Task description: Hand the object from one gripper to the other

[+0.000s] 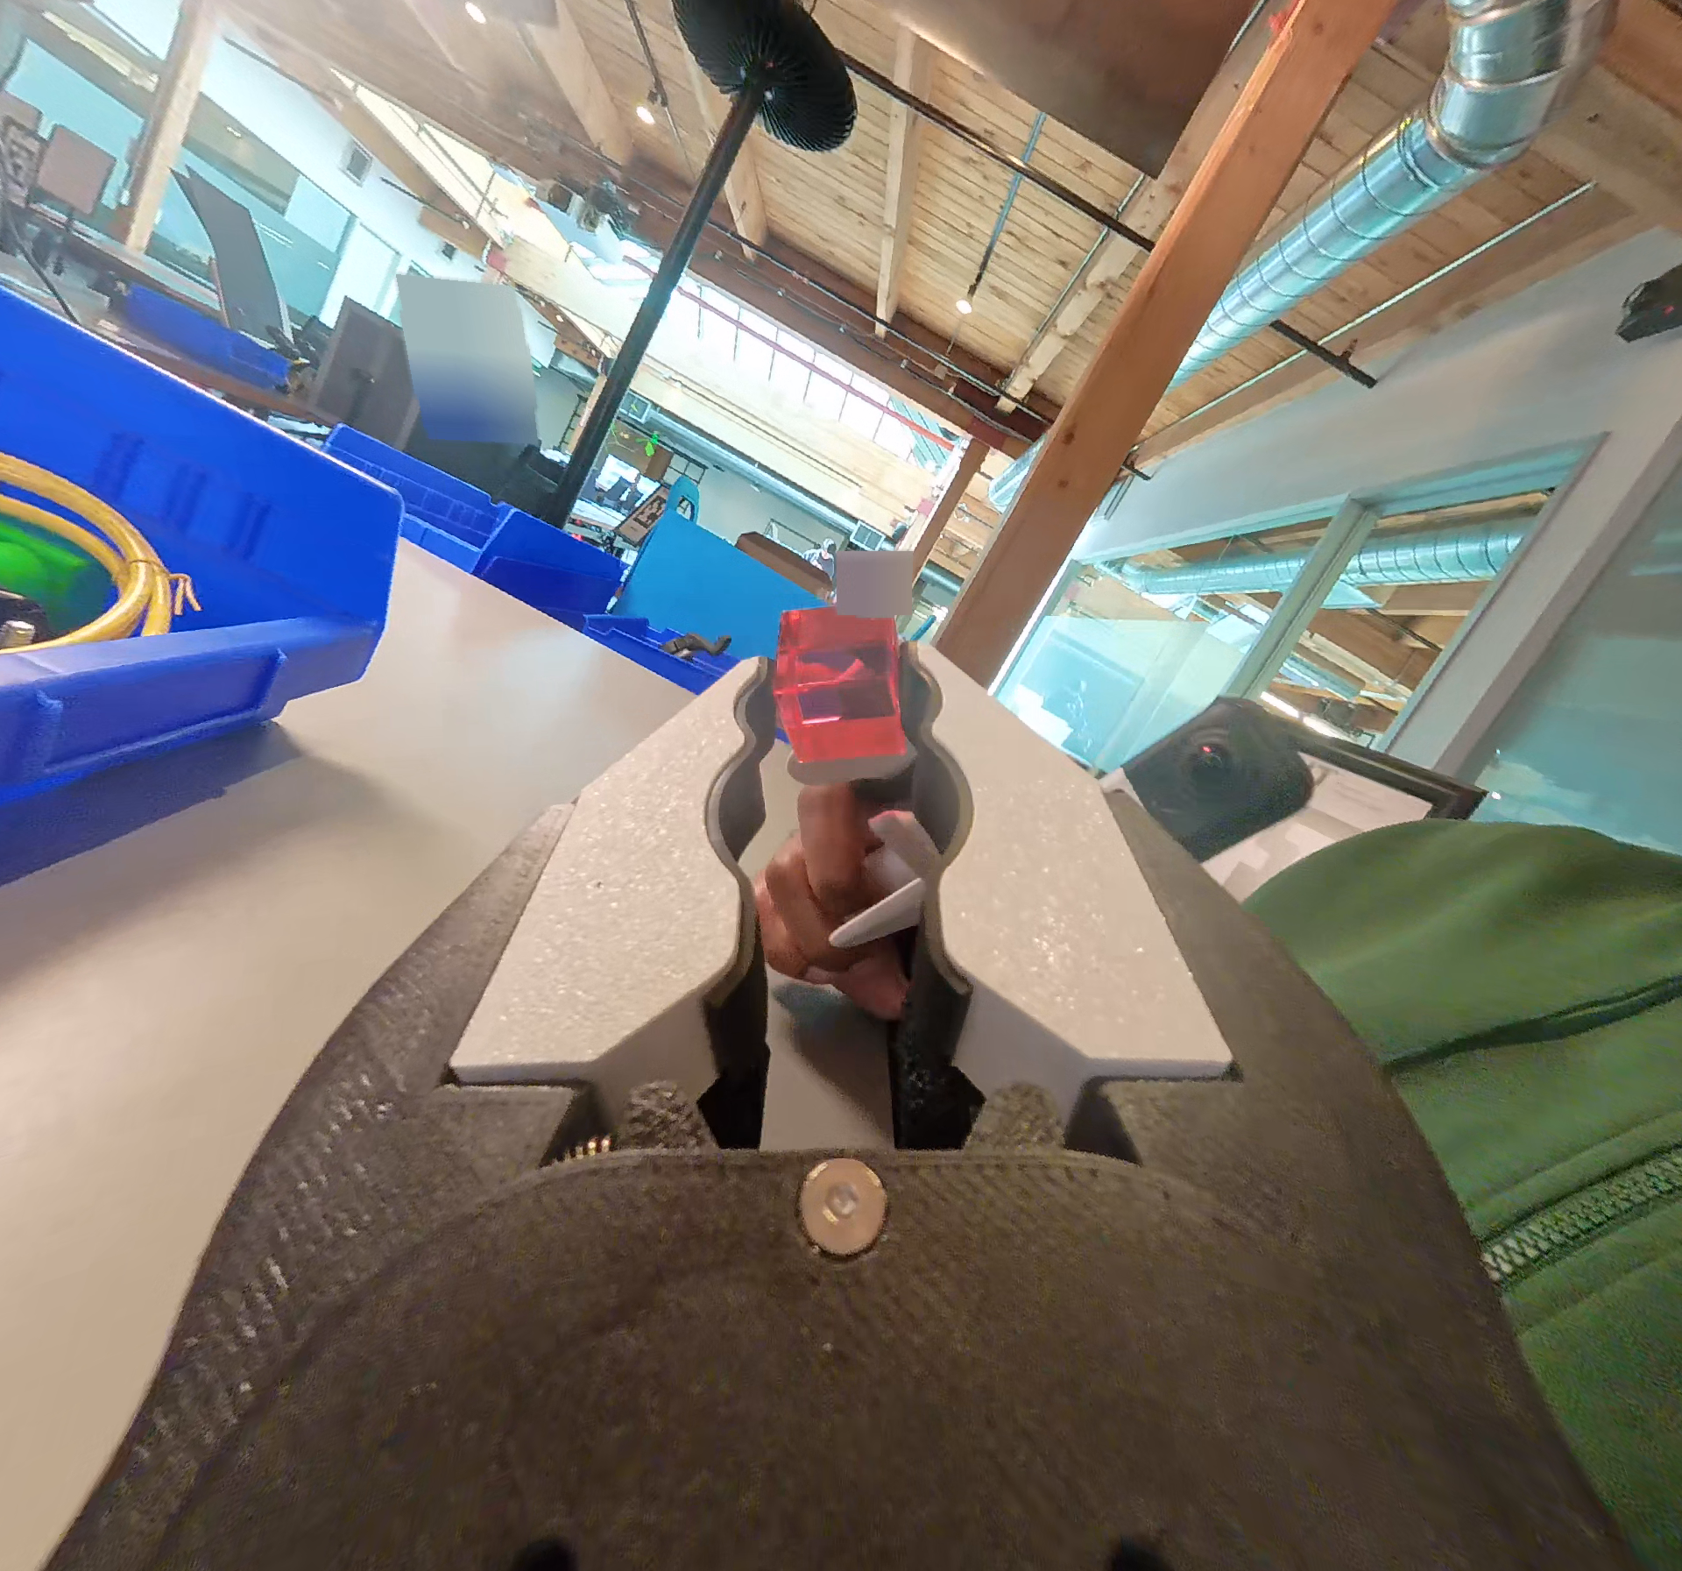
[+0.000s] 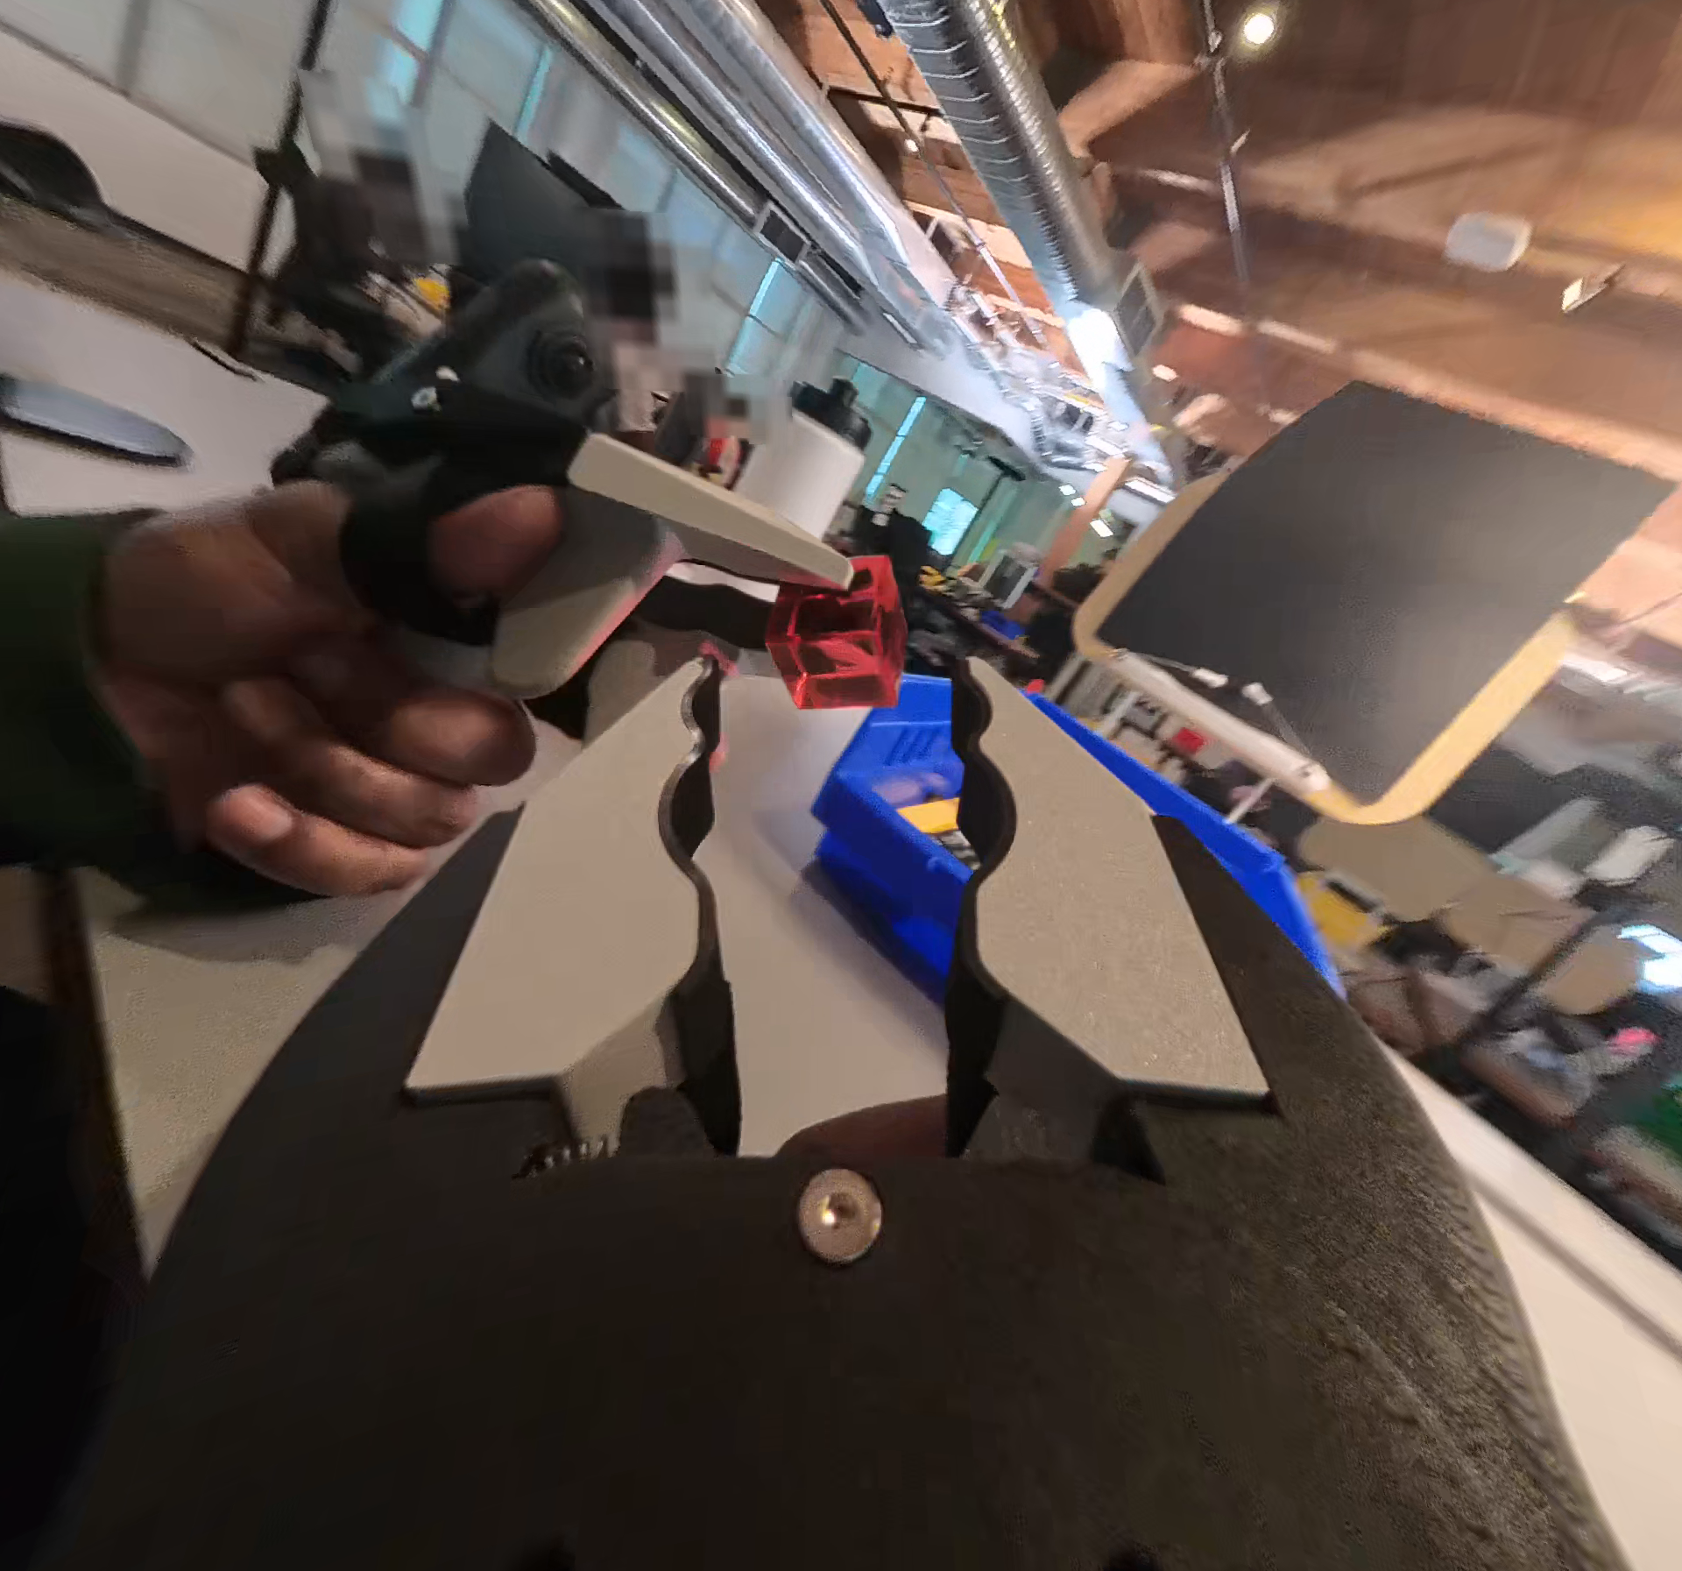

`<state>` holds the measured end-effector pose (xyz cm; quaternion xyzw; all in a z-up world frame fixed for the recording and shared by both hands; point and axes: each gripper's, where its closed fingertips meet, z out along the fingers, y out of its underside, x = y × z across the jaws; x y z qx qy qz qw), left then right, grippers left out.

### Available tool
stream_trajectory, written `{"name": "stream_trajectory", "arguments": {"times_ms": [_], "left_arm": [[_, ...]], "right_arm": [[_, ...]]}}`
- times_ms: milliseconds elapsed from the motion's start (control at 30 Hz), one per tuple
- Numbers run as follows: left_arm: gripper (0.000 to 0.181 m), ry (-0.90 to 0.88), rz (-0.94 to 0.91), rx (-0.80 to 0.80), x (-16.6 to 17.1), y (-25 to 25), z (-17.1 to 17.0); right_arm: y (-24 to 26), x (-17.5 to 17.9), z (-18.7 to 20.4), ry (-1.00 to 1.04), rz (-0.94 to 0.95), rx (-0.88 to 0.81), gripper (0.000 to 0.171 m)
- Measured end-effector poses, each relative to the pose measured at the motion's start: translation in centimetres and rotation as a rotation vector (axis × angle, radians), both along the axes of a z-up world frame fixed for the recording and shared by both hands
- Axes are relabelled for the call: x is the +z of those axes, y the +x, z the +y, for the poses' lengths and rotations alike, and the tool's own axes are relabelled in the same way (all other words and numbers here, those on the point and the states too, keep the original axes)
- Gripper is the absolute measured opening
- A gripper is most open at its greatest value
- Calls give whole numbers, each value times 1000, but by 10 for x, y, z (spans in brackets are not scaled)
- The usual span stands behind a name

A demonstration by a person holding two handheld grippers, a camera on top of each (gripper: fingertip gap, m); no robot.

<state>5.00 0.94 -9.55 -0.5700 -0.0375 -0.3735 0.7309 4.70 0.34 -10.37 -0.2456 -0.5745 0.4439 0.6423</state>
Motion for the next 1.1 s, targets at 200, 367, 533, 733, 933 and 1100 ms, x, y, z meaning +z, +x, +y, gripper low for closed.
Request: {"name": "stream_trajectory", "arguments": {"times_ms": [200, 367, 533, 733, 933, 1100], "left_arm": [[27, -6, 39, 1, -1, 6, 1], [46, 47, 25, 39, 7, 1, -2], [47, 73, 110, 75, 9, 7, -3], [44, 91, 458, 368, 6, 2, 3], [43, 133, 841, 575, 2, 14, 8], [28, 104, 991, 692, -4, 11, 13]], "right_arm": [[1, 2, 2, 20, 33, -30, 28], [8, 15, 11, -266, -5, 139, 27], [9, 17, 16, -538, -109, 322, 27], [9, 18, 21, -772, -193, 481, 27], [9, 17, 19, -814, -224, 524, 27], [10, 12, 9, -787, -261, 548, 27]]}}
